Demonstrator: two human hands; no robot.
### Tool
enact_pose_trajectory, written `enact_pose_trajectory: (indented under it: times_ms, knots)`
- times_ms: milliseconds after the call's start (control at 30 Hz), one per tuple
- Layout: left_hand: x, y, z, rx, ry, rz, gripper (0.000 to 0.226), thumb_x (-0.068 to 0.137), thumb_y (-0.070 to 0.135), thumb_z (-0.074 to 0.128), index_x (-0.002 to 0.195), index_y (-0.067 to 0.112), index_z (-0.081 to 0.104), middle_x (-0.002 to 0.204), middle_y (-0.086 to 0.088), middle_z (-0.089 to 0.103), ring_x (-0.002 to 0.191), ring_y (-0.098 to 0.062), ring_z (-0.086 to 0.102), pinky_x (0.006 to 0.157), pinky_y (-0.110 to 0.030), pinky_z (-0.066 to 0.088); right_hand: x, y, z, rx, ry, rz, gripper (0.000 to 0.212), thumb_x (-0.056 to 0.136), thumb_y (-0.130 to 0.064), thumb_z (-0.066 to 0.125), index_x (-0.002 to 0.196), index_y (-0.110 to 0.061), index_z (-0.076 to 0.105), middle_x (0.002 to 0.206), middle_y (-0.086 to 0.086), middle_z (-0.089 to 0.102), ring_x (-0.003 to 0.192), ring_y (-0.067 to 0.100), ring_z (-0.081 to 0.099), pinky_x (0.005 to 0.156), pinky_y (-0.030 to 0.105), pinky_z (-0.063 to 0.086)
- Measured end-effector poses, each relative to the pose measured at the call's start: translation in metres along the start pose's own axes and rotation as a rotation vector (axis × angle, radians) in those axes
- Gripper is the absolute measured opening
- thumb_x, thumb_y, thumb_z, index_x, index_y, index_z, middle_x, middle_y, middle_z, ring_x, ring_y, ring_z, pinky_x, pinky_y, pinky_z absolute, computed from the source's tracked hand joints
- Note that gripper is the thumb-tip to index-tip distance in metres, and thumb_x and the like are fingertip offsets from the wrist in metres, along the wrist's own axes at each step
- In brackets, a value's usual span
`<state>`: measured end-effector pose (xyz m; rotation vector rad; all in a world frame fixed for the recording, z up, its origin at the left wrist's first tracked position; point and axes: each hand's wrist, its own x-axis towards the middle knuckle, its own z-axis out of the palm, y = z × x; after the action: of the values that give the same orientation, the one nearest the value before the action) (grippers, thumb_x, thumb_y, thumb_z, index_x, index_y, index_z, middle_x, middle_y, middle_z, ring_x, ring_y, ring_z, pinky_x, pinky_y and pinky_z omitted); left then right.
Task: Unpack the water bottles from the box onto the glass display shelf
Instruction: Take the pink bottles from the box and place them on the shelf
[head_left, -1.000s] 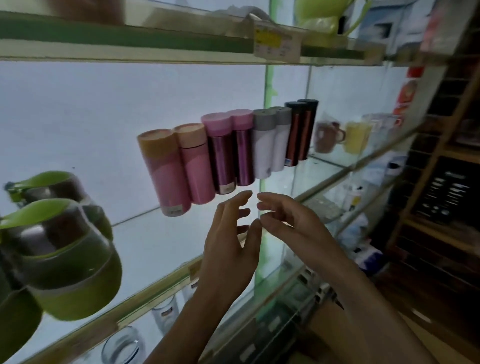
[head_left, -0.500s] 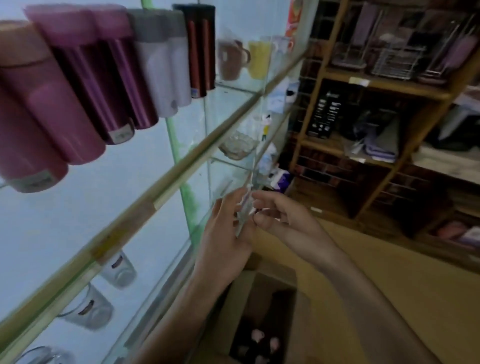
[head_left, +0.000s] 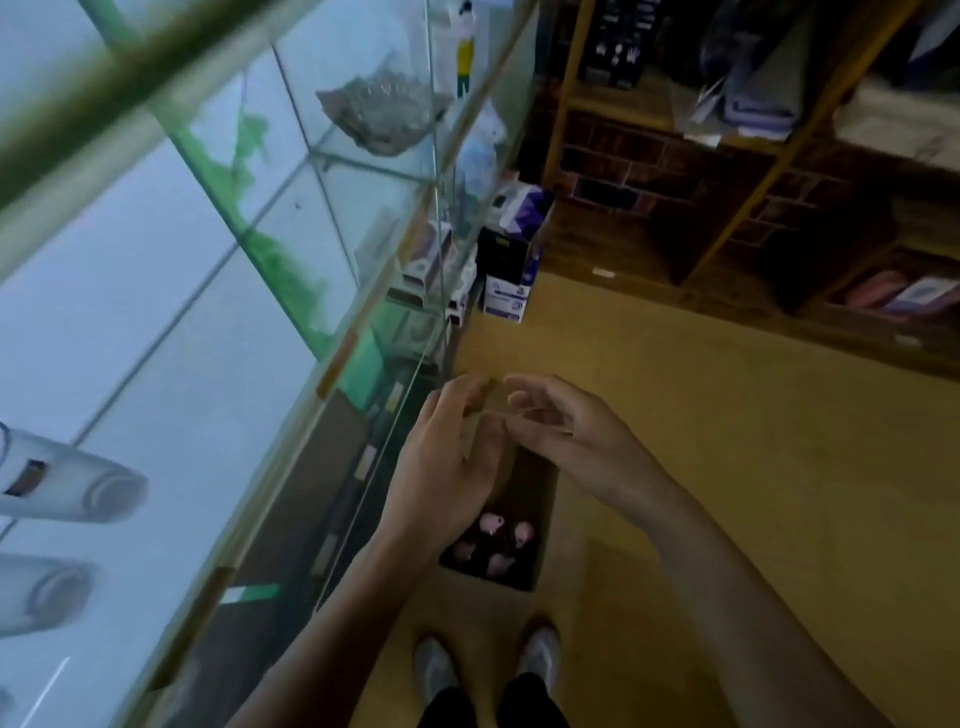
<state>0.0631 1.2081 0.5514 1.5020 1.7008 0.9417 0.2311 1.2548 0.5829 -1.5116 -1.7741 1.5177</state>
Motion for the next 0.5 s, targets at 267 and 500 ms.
enact_pose_trajectory:
  times_ms: [267,500]
  knots:
    - [0.000,-0.062,0.074,-0.036,-0.100,-0.160,0.035,0.101,0.027,0.056,0.132,0.039,0.046,0.130,0.015,0.053,0.114,0.004,0.055,0.090,-0.024,0.055,0.033,0.109,0.001,0.015,-0.068,0.150,0.039,0.100,-0.036,0.064,0.137,-0.041,0.055,0.129,-0.019,0.059,0.125,-0.002,0.053,0.103,0.025,0.047]
    - [0.003,-0.153,0.142,-0.061,-0.150,-0.355,0.038,0.099,0.035,0.058,0.135,0.042,0.047,0.128,0.016,0.055,0.109,-0.001,0.062,0.083,-0.027,0.059,0.068,0.212,0.028,0.059,-0.118,0.281,0.042,0.101,-0.033,0.064,0.141,-0.035,0.055,0.128,-0.017,0.060,0.105,-0.017,0.058,0.080,0.007,0.050]
